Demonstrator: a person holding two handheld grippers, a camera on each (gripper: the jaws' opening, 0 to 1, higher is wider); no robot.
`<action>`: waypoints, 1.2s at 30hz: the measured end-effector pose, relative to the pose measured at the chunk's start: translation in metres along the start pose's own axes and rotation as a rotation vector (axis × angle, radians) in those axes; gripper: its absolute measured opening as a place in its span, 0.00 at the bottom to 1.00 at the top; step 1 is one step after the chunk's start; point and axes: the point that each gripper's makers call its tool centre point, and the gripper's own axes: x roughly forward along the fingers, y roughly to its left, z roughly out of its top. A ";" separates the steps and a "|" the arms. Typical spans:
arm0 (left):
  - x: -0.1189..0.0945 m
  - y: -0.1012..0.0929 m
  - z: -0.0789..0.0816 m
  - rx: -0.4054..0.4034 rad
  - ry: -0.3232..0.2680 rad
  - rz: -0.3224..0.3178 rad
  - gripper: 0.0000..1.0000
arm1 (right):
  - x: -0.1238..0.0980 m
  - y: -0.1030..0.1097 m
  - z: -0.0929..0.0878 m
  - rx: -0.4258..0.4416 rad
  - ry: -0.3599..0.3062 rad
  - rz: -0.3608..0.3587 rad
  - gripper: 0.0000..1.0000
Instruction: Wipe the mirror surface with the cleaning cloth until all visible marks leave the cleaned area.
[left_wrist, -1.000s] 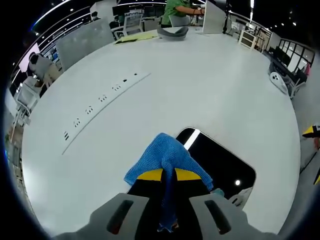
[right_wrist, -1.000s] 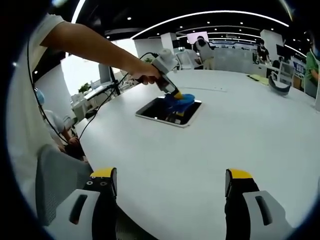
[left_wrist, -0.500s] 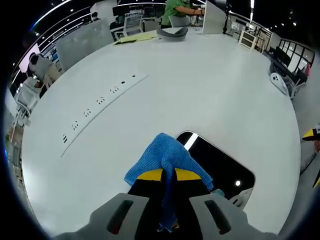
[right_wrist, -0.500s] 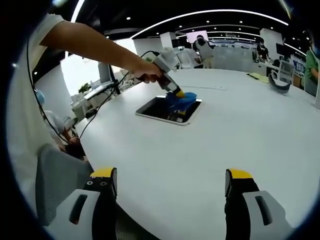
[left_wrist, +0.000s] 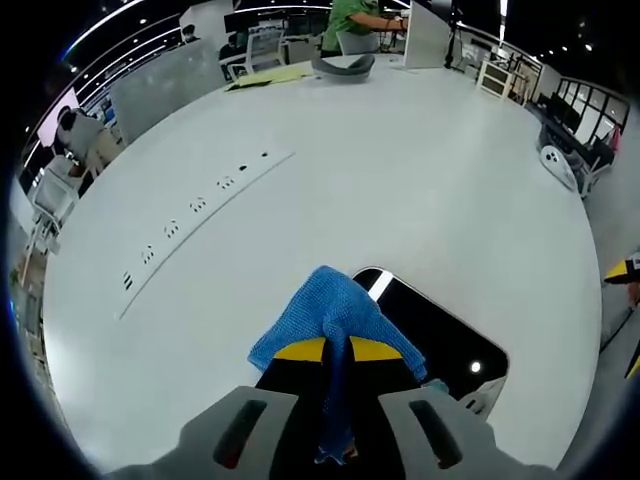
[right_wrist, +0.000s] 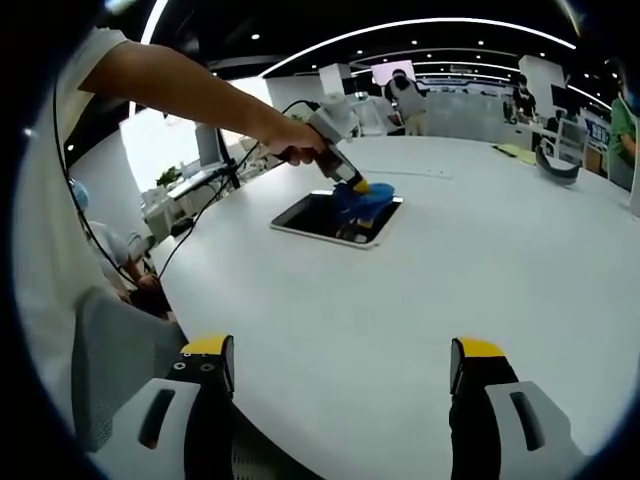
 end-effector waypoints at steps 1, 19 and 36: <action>0.001 0.000 0.000 0.002 0.000 0.000 0.05 | 0.000 0.000 0.000 0.001 0.000 0.000 0.89; 0.006 -0.010 0.009 0.000 -0.007 -0.014 0.05 | 0.000 -0.001 0.005 -0.016 -0.005 0.006 0.89; 0.011 -0.019 0.017 -0.010 -0.012 -0.022 0.05 | 0.000 -0.003 0.010 -0.028 -0.015 0.003 0.88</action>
